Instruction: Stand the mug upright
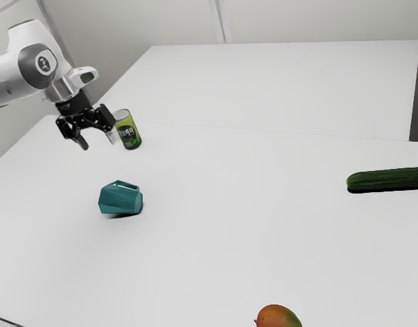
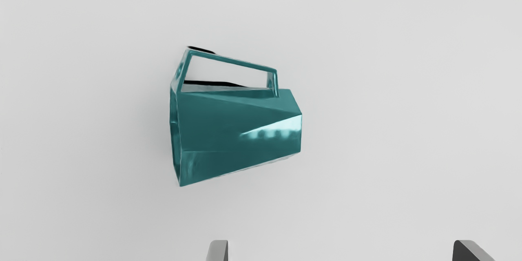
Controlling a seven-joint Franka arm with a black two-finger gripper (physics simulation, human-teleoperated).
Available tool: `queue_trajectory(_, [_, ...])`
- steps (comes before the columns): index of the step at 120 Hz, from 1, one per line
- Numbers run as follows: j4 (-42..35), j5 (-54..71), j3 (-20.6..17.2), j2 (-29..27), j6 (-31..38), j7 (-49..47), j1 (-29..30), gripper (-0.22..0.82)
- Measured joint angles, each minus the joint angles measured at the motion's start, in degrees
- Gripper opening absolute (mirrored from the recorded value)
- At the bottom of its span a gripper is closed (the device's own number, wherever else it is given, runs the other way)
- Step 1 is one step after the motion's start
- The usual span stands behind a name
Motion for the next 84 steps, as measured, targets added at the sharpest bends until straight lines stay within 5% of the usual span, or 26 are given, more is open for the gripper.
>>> queue_trajectory(84, [2.5, -18.0, -3.8, 17.8, -3.8, 21.5, 18.2, 0.6])
